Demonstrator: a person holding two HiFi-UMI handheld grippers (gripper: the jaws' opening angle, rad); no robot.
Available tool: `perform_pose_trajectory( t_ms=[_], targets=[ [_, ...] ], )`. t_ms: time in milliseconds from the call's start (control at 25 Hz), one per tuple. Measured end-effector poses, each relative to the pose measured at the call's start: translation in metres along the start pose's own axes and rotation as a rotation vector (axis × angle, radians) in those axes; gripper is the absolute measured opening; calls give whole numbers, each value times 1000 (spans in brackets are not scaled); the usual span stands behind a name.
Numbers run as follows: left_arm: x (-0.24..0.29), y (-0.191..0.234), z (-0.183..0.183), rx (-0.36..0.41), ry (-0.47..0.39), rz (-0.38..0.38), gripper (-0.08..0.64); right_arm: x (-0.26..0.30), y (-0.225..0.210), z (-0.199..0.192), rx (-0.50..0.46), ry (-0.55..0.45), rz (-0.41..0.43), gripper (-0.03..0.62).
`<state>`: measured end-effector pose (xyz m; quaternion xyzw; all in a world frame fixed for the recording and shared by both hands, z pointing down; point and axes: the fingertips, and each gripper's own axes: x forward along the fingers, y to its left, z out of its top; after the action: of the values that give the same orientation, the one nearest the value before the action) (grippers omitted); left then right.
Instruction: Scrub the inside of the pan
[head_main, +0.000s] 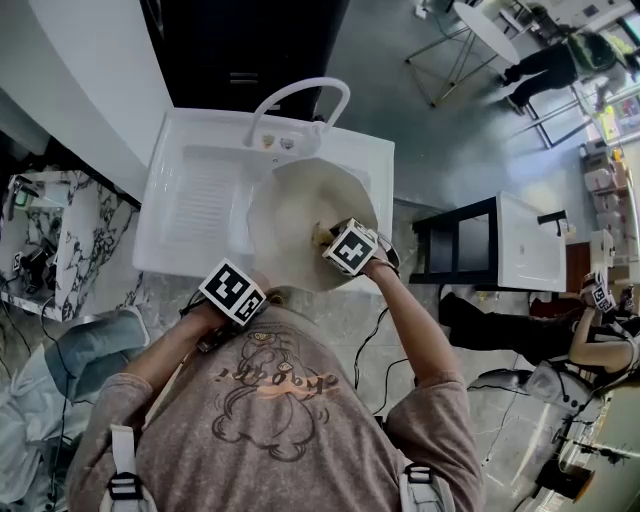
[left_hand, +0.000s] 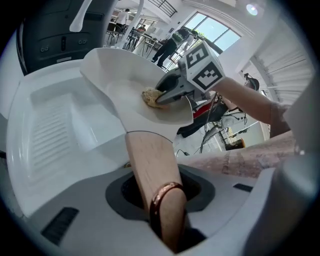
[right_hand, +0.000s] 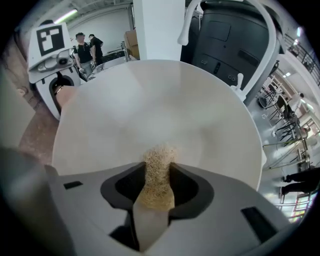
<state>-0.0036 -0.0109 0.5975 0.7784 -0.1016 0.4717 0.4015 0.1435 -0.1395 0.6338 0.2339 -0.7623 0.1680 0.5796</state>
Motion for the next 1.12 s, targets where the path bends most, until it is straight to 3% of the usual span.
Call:
perform_pose_trajectory(
  t_ms=[320,520,720,1120],
  targets=[
    [-1,1,2,-33,-18,-2,137,0,50,16,-44,-27,103,166],
    [3,-2,1,-11,-2,7,137,3,76,38,-82,-75,154,166],
    [5,-7,-2,6,15,15,137,7,84,57,-30,-131,188,166],
    [4,-9,-6,5,14,7,137,12,58,95,57,-263,137,167]
  ],
)
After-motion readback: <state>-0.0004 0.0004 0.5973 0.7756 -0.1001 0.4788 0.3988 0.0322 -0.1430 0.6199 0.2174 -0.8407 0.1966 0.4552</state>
